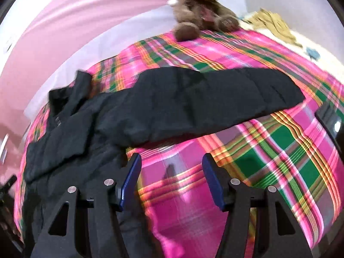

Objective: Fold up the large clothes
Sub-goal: 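Grasp the other sleeve with the right tool and fold it across the body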

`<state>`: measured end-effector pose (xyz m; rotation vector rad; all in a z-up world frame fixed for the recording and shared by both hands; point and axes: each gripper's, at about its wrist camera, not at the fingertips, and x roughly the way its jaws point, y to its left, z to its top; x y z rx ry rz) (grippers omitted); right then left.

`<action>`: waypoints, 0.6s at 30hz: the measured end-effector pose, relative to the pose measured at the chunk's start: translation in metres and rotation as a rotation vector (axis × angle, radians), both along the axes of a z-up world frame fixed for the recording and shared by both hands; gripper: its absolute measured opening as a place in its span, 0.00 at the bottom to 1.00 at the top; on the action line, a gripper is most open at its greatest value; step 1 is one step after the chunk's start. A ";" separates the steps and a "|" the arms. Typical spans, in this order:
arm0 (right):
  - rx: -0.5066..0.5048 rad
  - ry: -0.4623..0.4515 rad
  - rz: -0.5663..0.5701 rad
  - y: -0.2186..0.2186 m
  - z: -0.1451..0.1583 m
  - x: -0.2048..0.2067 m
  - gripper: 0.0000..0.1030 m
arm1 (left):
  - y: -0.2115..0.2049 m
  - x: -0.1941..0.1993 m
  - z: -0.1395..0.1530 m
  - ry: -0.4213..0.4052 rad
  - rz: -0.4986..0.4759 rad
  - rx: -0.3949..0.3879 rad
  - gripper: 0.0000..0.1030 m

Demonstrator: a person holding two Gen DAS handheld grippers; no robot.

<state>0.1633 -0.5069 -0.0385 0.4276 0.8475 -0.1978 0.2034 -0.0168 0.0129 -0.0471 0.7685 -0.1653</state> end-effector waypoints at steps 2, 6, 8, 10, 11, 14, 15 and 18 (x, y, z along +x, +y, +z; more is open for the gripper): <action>0.052 0.017 -0.048 -0.023 -0.012 0.008 0.57 | -0.001 0.016 -0.006 0.020 0.000 0.011 0.69; 0.122 0.042 -0.128 -0.059 -0.030 0.021 0.57 | -0.006 0.044 -0.014 0.018 0.005 0.038 0.67; 0.161 0.045 -0.168 -0.075 -0.040 0.028 0.57 | -0.008 0.058 -0.021 0.023 0.007 0.051 0.66; 0.189 0.028 -0.194 -0.088 -0.044 0.033 0.57 | -0.010 0.069 -0.027 0.031 0.007 0.056 0.66; 0.192 0.019 -0.205 -0.092 -0.045 0.036 0.57 | -0.011 0.074 -0.031 0.037 0.004 0.056 0.66; 0.187 0.000 -0.232 -0.102 -0.046 0.048 0.57 | -0.013 0.086 -0.046 0.064 -0.004 0.054 0.66; 0.183 -0.004 -0.237 -0.103 -0.045 0.051 0.57 | -0.014 0.089 -0.049 0.072 -0.007 0.050 0.66; 0.141 0.009 -0.258 -0.107 -0.043 0.060 0.29 | -0.018 0.092 -0.053 0.074 -0.017 0.041 0.66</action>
